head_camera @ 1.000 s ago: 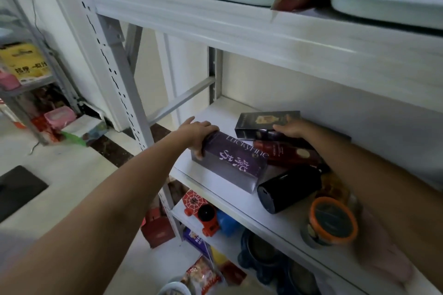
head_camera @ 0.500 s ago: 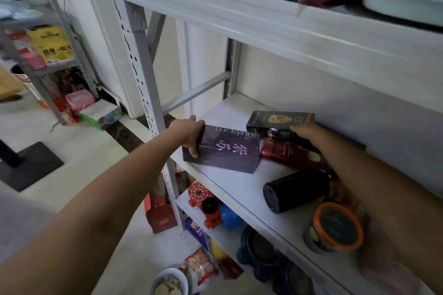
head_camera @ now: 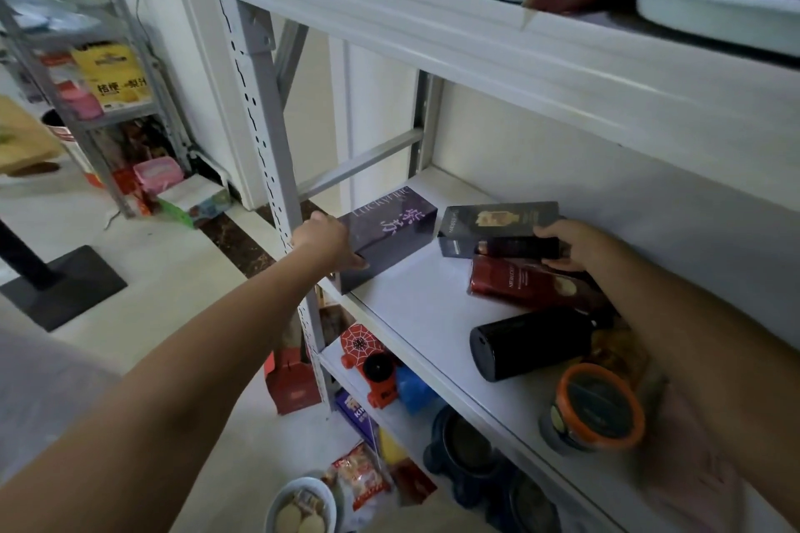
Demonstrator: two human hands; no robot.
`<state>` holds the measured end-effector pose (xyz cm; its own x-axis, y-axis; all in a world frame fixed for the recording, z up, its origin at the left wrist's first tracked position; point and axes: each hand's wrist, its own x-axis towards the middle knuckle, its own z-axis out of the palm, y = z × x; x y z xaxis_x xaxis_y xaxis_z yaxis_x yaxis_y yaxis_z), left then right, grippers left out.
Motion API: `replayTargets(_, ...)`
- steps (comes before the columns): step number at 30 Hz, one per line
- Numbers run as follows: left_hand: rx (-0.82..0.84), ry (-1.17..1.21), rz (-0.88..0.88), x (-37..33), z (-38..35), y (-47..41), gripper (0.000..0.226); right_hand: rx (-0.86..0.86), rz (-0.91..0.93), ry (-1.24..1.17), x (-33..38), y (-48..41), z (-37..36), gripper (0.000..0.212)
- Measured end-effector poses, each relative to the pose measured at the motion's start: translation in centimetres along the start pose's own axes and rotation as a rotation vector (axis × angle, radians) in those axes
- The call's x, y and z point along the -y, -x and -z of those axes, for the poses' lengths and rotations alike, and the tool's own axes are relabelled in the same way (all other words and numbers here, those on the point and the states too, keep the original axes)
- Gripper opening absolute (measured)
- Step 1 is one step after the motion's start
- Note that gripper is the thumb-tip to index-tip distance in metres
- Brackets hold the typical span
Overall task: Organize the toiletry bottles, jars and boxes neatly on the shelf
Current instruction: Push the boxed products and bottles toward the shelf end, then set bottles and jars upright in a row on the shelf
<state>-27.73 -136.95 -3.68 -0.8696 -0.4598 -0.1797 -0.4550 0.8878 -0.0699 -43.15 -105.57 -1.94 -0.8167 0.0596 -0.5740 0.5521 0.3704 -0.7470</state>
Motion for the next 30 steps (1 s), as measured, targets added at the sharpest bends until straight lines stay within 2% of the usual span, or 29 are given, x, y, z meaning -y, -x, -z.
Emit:
replayTargets(3, 0.001, -0.01, -0.006, 0.0, 0.3, -0.3, 0.091, 0.065, 0.025, 0.067, 0.7, 0.4, -0.1, 0.014)
replayTargets(10, -0.018, 0.018, -0.037, 0.8, -0.3, -2.2, 0.095, 0.17, -0.026, 0.133, 1.0, 0.9, 0.6, 0.009)
replayTargets(12, -0.02, 0.032, -0.042, 0.8, -0.5, -2.6, 0.099, 0.221, -0.032, 0.155, 1.1, 0.7, 0.5, 0.015)
replayTargets(14, -0.017, 0.037, -0.041, 0.6, -0.5, -2.9, 0.104, 0.261, -0.014, 0.195, 1.4, 0.7, -0.1, 0.032)
replayTargets(17, -0.009, 0.034, -0.019, 0.3, -0.5, -3.0, 0.11, 0.252, 0.065, 0.398, 1.7, 1.1, -2.4, 0.034)
replayTargets(20, 0.012, 0.01, -0.007, 0.2, -0.3, -2.9, 0.111, 0.168, 0.174, 0.677, 1.3, 1.0, -5.2, 0.028)
replayTargets(22, 0.004, -0.033, -0.027, 0.1, -0.3, -2.6, 0.108, 0.134, 0.244, 0.801, 1.0, 1.0, -6.7, 0.033)
replayTargets(24, -0.086, -0.08, -0.136, -0.3, -0.7, -2.5, 0.1, 0.125, 0.266, 0.873, 1.2, 1.4, -7.7, 0.04)
replayTargets(27, -0.268, -0.068, -0.488, -1.9, -0.9, -1.9, 0.087, 0.163, 0.243, 0.994, 1.8, 1.8, -7.7, 0.054)
replayTargets(28, -0.273, -0.053, -0.633, -2.9, -0.9, -1.6, 0.083, 0.158, 0.229, 1.053, 1.8, 2.0, -7.3, 0.062)
replayTargets(30, -0.172, -0.048, -0.875, -5.0, -1.0, -0.9, 0.075, 0.121, 0.178, 1.182, 1.6, 2.4, -6.5, 0.072)
